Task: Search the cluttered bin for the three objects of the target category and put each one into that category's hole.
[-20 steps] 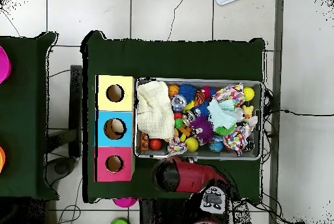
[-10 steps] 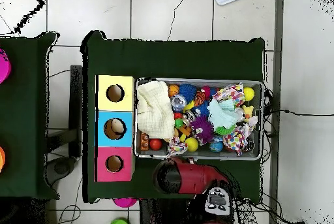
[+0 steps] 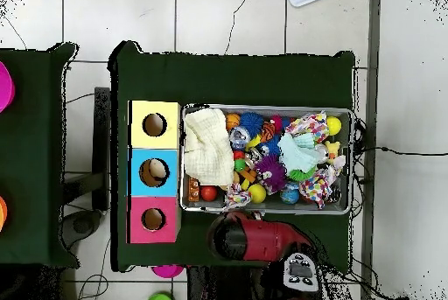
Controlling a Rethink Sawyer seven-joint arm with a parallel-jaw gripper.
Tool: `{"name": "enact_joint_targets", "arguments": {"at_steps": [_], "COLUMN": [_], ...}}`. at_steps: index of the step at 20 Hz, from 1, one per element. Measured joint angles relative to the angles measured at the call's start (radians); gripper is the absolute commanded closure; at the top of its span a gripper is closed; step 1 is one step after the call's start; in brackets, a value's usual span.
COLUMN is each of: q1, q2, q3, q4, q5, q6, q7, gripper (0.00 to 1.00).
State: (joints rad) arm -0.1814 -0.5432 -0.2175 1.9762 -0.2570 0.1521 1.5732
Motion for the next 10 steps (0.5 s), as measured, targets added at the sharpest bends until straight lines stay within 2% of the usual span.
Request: {"name": "enact_joint_targets", "arguments": {"at_steps": [10], "q1": [-0.019], "q2": [-0.034], "q3": [0.027], "q4": [0.017], "q5": [-0.001], "q6": [0.000], "q7": [0.000], "gripper": [0.00]}}
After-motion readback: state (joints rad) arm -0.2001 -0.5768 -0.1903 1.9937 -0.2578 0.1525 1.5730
